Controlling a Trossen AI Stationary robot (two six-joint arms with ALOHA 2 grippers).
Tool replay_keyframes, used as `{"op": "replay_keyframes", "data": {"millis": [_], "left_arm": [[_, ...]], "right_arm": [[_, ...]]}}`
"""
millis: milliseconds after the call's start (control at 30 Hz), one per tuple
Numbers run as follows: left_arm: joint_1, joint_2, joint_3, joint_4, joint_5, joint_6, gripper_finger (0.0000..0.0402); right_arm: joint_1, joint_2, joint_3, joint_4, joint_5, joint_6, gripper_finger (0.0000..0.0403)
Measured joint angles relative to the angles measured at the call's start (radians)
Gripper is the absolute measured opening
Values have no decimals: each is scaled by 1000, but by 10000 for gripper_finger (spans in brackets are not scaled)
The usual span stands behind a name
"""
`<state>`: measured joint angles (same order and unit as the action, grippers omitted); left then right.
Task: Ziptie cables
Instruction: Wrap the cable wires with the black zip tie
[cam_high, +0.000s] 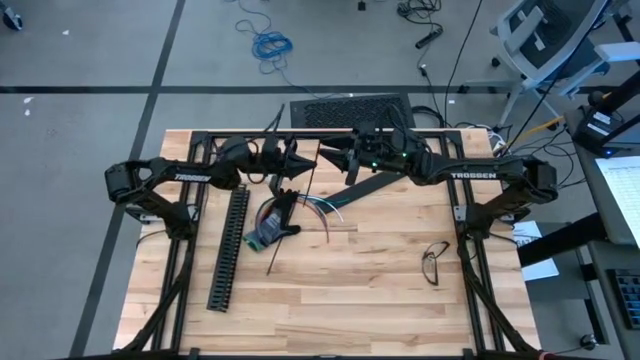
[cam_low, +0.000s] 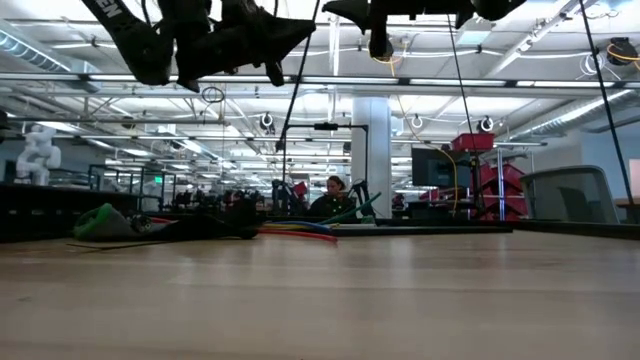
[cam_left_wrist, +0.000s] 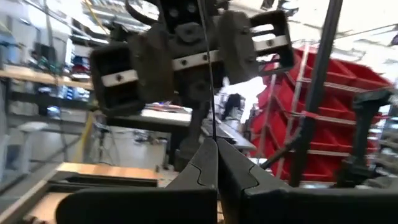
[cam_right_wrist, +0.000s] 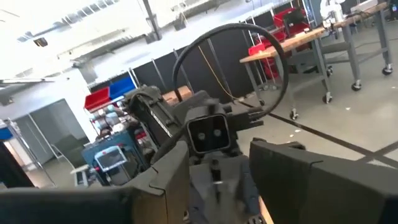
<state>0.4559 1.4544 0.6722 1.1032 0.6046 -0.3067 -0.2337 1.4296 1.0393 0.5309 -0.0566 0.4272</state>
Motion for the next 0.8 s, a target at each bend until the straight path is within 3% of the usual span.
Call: {"op": "replay_keyframes", "data": {"millis": [333,533,800], "left_arm": [[16,0,3,6,-33,-5,0],[-1,0,3,19,-36,-52,0],[-13,0,3,48,-85,-54,0]], "right_arm": [[27,1,0,30,13,-22,155],[12,6,0,34,105,-83,155],[6,61,0,126,76,-40,155]]}}
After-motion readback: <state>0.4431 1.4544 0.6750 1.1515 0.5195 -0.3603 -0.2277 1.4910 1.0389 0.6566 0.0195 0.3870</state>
